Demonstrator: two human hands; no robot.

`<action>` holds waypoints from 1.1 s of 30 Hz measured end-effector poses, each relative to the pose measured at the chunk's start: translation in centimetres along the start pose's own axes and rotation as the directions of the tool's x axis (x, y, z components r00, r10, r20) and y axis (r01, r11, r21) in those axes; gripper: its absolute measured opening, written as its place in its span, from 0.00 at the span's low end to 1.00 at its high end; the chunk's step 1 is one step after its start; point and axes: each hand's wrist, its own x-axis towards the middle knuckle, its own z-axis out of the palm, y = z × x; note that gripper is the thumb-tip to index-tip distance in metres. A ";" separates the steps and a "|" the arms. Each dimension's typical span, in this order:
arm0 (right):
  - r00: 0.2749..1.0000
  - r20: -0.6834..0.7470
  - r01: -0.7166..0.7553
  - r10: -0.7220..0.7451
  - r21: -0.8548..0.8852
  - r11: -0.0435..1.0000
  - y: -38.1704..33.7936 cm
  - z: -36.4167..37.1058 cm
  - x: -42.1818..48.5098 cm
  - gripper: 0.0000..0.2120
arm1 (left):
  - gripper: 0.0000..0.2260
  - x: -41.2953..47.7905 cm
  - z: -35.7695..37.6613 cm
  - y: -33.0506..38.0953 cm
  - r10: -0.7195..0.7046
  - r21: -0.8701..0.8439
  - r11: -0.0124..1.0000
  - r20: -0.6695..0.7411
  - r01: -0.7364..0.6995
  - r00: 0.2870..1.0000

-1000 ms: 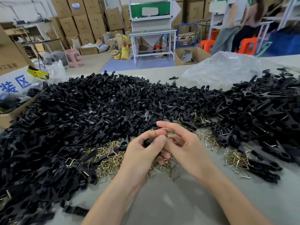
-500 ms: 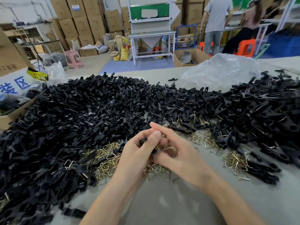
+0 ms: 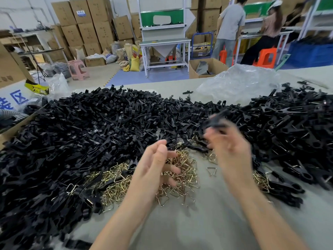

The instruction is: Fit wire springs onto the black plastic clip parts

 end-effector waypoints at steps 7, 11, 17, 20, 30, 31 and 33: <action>0.944 -0.089 -0.272 0.318 0.334 0.902 1.0 -1.8 0.8 0.26 | 0.06 0.8 -3.2 0.0 0.431 0.614 0.778 -0.365 -0.135 0.825; 0.968 0.182 -0.175 0.173 -0.001 0.984 1.6 1.4 -1.3 0.19 | 0.14 1.2 -5.8 -0.1 0.506 0.907 0.365 -0.383 0.211 0.773; 0.938 0.309 -0.102 0.159 -0.193 0.976 2.8 2.3 -2.3 0.13 | 0.23 1.3 -7.7 -0.2 0.258 0.893 0.061 -0.446 0.446 0.857; 0.939 0.301 -0.102 0.168 -0.223 0.970 3.2 2.2 -2.1 0.13 | 0.19 1.6 -7.8 -0.1 0.274 0.929 0.013 -0.359 0.370 0.892; 0.937 0.290 -0.117 0.195 -0.266 0.957 3.0 2.3 -2.2 0.13 | 0.07 2.0 -7.7 -0.4 0.497 0.933 0.348 -0.269 0.095 0.825; 0.937 0.290 -0.118 0.195 -0.265 0.957 2.9 2.3 -2.2 0.13 | 0.07 1.9 -7.7 -0.3 0.542 0.924 0.378 -0.278 0.066 0.793; 0.938 0.289 -0.115 0.190 -0.259 0.959 2.9 2.4 -2.1 0.14 | 0.07 1.9 -7.4 0.0 0.587 0.866 0.499 -0.328 -0.012 0.740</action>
